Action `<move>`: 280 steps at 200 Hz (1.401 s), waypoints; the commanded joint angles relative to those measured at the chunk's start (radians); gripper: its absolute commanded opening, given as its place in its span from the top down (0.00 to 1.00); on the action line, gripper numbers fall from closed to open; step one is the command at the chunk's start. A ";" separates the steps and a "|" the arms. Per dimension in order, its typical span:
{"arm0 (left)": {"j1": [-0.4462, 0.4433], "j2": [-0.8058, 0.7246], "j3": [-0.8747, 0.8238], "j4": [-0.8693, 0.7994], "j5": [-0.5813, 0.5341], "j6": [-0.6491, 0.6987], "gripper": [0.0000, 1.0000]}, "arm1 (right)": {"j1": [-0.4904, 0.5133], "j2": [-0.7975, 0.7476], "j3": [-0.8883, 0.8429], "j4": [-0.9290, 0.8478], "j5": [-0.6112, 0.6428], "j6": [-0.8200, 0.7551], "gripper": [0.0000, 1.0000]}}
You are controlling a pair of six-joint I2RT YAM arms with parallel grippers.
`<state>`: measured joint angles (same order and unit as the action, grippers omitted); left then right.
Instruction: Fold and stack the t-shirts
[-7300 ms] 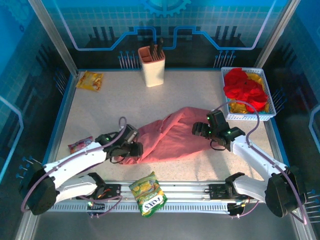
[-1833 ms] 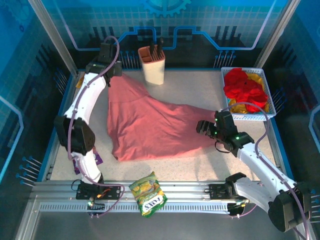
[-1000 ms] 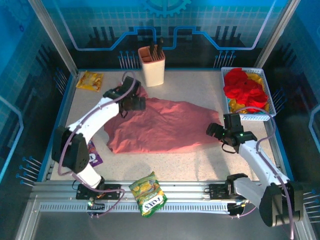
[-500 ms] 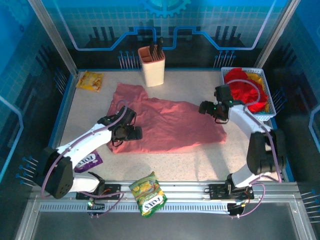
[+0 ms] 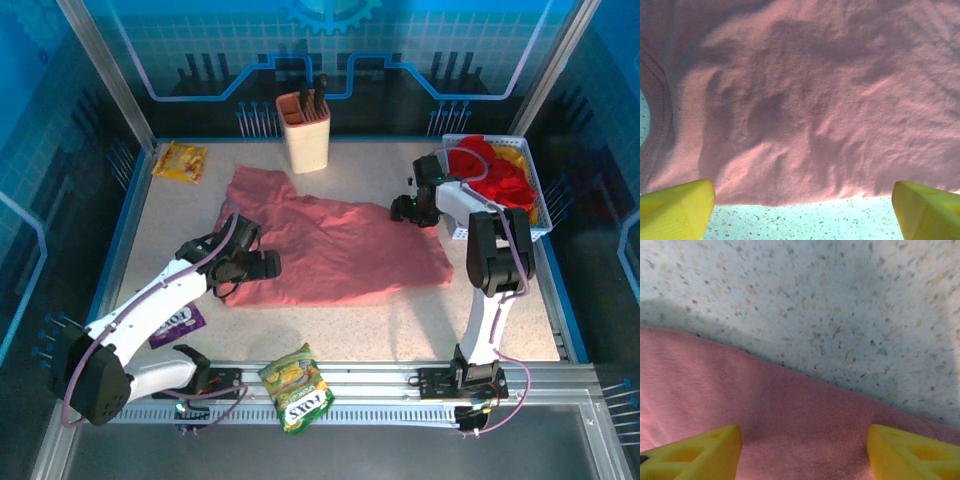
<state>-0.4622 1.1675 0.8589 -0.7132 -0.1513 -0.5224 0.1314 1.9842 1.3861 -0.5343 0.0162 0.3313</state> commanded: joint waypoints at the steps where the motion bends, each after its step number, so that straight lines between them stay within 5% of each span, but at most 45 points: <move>1: -0.001 0.001 -0.029 -0.023 0.011 0.016 0.08 | 0.020 0.039 0.023 -0.051 -0.025 -0.018 0.37; 23: -0.001 0.006 -0.034 -0.021 0.014 0.016 0.08 | 0.040 0.037 0.011 -0.037 0.003 -0.018 0.53; 45: 0.000 -0.001 -0.042 -0.016 0.006 0.016 0.08 | 0.049 0.015 0.006 -0.028 0.041 -0.007 0.87; 61: 0.002 -0.006 -0.049 -0.017 -0.005 0.015 0.08 | 0.051 -0.021 -0.003 -0.019 0.083 0.001 1.00; 107: 0.028 -0.006 -0.047 -0.004 0.015 0.009 0.08 | 0.131 -0.219 -0.097 0.019 0.231 0.032 1.00; 158: 0.048 0.033 -0.038 0.010 0.023 0.021 0.08 | 0.490 -0.411 -0.310 -0.033 0.521 0.275 1.00; 184: 0.053 0.053 -0.031 0.019 0.034 0.023 0.08 | 0.668 -0.391 -0.385 -0.072 0.494 0.485 0.93; 211: 0.054 0.068 -0.032 0.032 0.043 0.022 0.08 | 0.763 -0.330 -0.366 -0.108 0.480 0.507 0.71; 251: 0.053 0.080 -0.029 0.029 0.048 0.029 0.08 | 0.704 -0.435 -0.273 -0.154 0.444 0.317 0.22; 280: 0.054 0.075 -0.037 0.037 0.047 0.024 0.08 | 0.578 -0.544 -0.288 -0.110 0.306 0.233 0.15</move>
<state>-0.4149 1.2392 0.8207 -0.6899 -0.1219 -0.5171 0.8047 1.5375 1.0813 -0.6506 0.4145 0.6495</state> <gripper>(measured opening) 0.922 0.849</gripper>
